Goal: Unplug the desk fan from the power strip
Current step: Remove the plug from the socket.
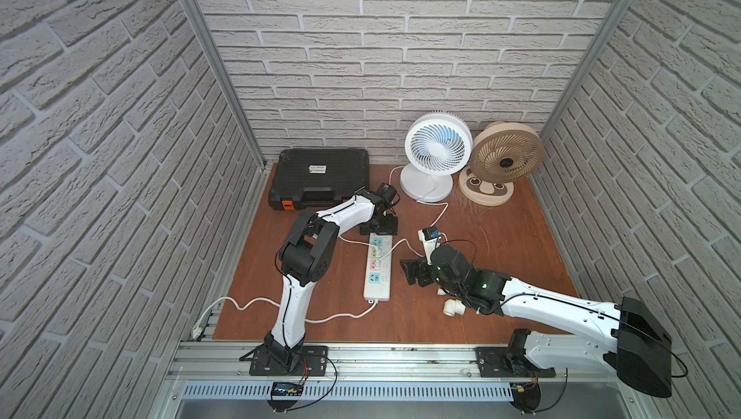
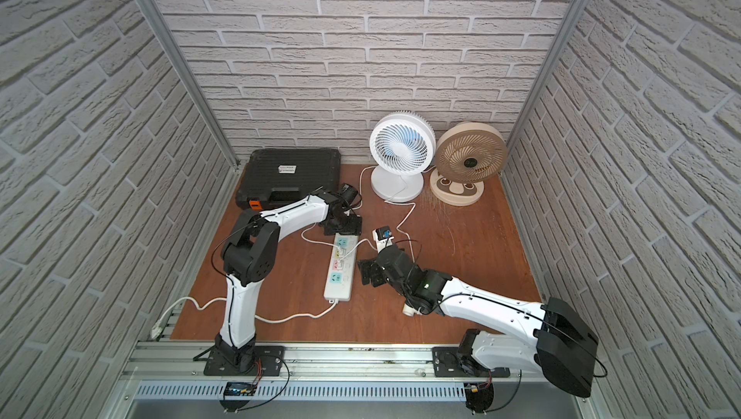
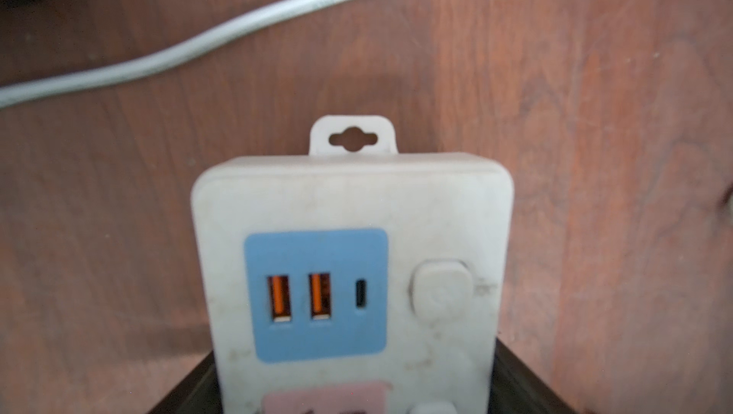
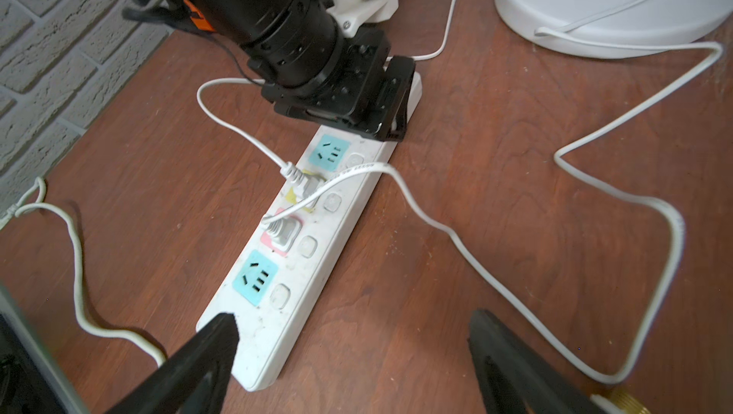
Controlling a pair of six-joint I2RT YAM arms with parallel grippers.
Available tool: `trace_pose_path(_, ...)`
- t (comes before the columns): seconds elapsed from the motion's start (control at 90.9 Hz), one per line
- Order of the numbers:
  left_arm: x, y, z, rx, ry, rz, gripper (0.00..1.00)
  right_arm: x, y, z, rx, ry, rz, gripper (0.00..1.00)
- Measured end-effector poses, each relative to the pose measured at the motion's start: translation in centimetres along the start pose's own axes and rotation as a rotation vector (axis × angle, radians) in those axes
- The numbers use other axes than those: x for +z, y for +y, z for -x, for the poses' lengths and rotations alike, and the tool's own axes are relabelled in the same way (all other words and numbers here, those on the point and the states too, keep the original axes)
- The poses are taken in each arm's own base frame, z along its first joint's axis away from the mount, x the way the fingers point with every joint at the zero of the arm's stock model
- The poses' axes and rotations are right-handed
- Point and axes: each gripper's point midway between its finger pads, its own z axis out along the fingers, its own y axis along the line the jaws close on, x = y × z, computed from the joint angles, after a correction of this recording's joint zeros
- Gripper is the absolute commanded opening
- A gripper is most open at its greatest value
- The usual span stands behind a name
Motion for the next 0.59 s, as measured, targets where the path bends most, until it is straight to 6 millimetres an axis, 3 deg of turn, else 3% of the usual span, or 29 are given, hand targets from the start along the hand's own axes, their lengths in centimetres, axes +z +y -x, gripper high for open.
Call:
trace_pose_path(0.242,-0.2,0.9,0.6,-0.110,-0.017,0.001,0.00,1.2,1.9,-1.7,-0.029,0.043,0.028,0.95)
trace_pose_path(0.594,-0.1,3.1,1.0,-0.226,0.004,0.132,0.00,4.1,3.6,-3.5,-0.027,0.102,0.040,0.92)
